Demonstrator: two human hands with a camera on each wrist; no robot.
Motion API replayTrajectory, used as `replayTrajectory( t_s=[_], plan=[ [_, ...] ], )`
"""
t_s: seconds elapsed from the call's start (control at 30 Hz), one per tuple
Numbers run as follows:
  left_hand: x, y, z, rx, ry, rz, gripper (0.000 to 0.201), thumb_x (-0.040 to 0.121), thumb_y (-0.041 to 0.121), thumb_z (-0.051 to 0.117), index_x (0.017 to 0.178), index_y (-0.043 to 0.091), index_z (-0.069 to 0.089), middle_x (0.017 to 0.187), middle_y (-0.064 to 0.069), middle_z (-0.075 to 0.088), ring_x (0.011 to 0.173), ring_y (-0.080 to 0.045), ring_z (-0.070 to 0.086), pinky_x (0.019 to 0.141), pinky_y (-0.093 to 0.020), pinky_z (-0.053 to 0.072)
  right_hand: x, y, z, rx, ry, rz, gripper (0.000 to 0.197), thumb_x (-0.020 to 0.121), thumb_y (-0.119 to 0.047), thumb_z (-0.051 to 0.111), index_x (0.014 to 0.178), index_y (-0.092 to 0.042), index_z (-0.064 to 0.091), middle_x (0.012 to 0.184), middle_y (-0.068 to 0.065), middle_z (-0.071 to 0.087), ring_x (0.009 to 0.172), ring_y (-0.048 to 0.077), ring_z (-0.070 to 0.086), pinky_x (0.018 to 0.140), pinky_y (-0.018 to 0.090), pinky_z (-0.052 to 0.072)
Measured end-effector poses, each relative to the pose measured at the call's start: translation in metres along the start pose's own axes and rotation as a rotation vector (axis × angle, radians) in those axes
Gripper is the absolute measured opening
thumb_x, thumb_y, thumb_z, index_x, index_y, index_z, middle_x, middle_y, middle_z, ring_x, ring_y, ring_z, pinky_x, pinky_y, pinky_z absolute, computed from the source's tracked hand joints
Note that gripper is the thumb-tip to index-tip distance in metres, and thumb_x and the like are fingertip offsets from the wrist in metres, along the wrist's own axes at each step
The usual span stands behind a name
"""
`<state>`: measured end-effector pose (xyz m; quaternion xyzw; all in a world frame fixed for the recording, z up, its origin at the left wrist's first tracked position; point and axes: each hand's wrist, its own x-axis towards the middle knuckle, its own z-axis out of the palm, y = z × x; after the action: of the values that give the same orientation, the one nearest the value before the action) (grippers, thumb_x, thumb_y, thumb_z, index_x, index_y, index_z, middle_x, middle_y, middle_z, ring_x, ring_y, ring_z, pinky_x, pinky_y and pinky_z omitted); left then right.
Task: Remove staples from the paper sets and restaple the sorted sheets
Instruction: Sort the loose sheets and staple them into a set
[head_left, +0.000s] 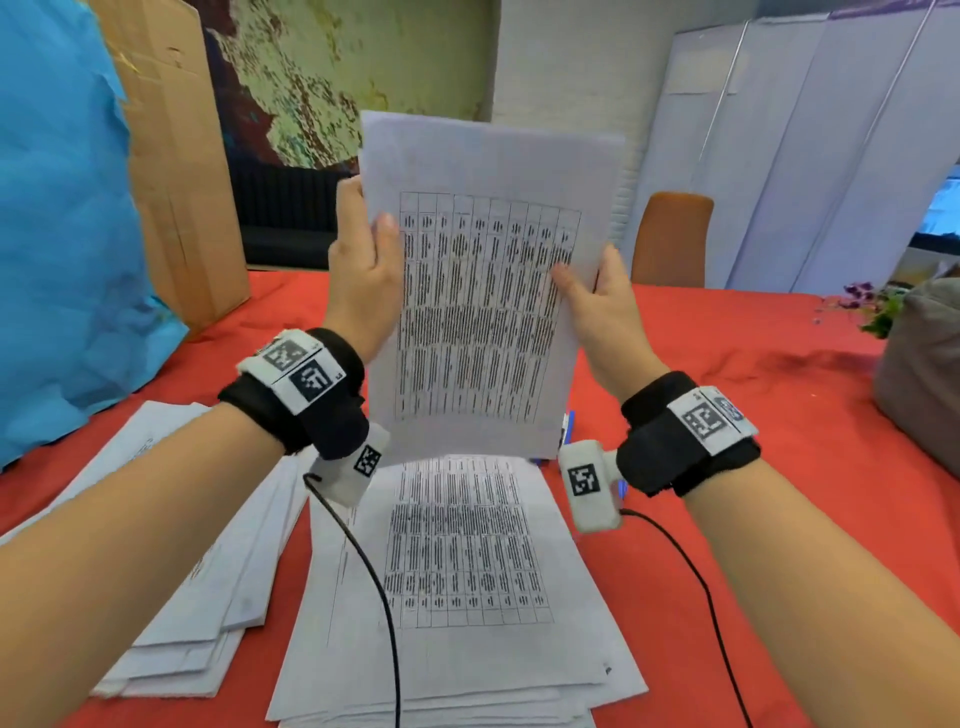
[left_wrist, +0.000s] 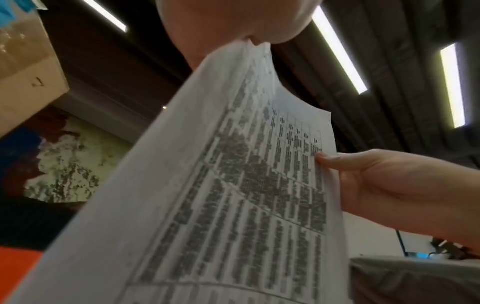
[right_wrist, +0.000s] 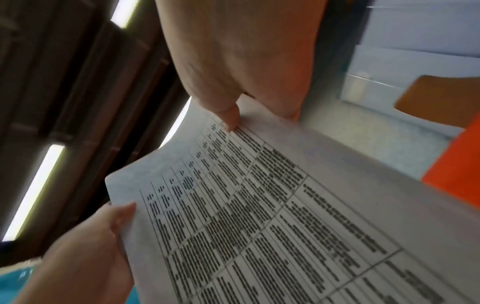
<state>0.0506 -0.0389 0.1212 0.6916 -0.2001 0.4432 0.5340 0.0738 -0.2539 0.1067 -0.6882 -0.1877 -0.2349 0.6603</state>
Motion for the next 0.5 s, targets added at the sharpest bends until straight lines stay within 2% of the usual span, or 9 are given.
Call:
replayTrajectory(
  t_s=[0.07,0.13,0.2,0.27,0.37,0.43,0.5],
  plan=[
    [-0.006,-0.001,0.002,-0.041,0.019,-0.038,0.015,0.095,0.009,0.033,0.107,0.017,0.035,0.081,0.014,0.048,0.064,0.003,0.044,0.06,-0.021,0.037,-0.005,0.004,0.002,-0.019,-0.043,0.023,0.034,0.091,-0.021,0.058,0.123,-0.018,0.048,0.125,0.003,0.061,0.117,0.015,0.058,0.105,0.042,0.044],
    [-0.018,-0.013,0.005,-0.072,0.024,-0.162,0.017,0.089,0.017,0.035,0.105,0.015,0.036,0.081,0.013,0.049,0.064,0.004,0.045,0.063,-0.024,0.037,-0.016,0.013,0.0,-0.062,-0.063,0.105,0.046,0.09,-0.024,0.065,0.13,-0.014,0.043,0.128,0.001,0.059,0.118,0.012,0.057,0.104,0.038,0.044],
    [-0.03,-0.026,0.006,-0.05,0.028,-0.285,0.022,0.084,0.023,0.034,0.104,0.015,0.036,0.078,0.009,0.05,0.065,-0.003,0.047,0.066,-0.031,0.037,-0.023,0.023,-0.003,-0.055,-0.043,0.201,0.055,0.085,-0.025,0.071,0.129,-0.013,0.04,0.125,0.0,0.059,0.112,0.01,0.059,0.1,0.036,0.047],
    [-0.036,-0.034,0.011,-0.011,0.024,-0.321,0.022,0.082,0.023,0.033,0.102,0.015,0.037,0.073,0.007,0.049,0.062,-0.009,0.046,0.064,-0.032,0.036,-0.024,0.028,0.0,-0.007,0.004,0.275,0.056,0.083,-0.017,0.073,0.128,-0.011,0.04,0.123,0.007,0.059,0.107,0.015,0.061,0.097,0.038,0.049],
    [-0.036,-0.033,0.022,0.025,0.066,-0.2,0.022,0.083,0.017,0.032,0.102,0.013,0.042,0.069,0.009,0.05,0.054,-0.006,0.044,0.055,-0.03,0.035,-0.023,0.026,0.016,0.07,0.061,0.245,0.041,0.086,0.0,0.062,0.122,-0.004,0.045,0.12,0.018,0.061,0.109,0.032,0.061,0.098,0.051,0.047],
    [-0.032,-0.03,0.026,0.028,0.138,-0.082,0.023,0.085,0.013,0.034,0.107,0.011,0.041,0.072,0.009,0.046,0.055,-0.007,0.043,0.054,-0.029,0.034,-0.018,0.022,0.021,0.11,0.051,0.17,0.036,0.089,0.003,0.058,0.12,-0.007,0.045,0.118,0.016,0.061,0.109,0.03,0.061,0.099,0.05,0.047],
    [-0.026,-0.03,0.024,0.018,0.166,-0.032,0.033,0.084,0.008,0.035,0.117,0.011,0.039,0.079,0.006,0.046,0.062,-0.012,0.045,0.056,-0.029,0.035,-0.012,0.018,0.018,0.104,0.033,0.122,0.041,0.088,-0.005,0.064,0.123,-0.008,0.043,0.119,0.009,0.062,0.108,0.022,0.061,0.101,0.047,0.046]
  ],
)
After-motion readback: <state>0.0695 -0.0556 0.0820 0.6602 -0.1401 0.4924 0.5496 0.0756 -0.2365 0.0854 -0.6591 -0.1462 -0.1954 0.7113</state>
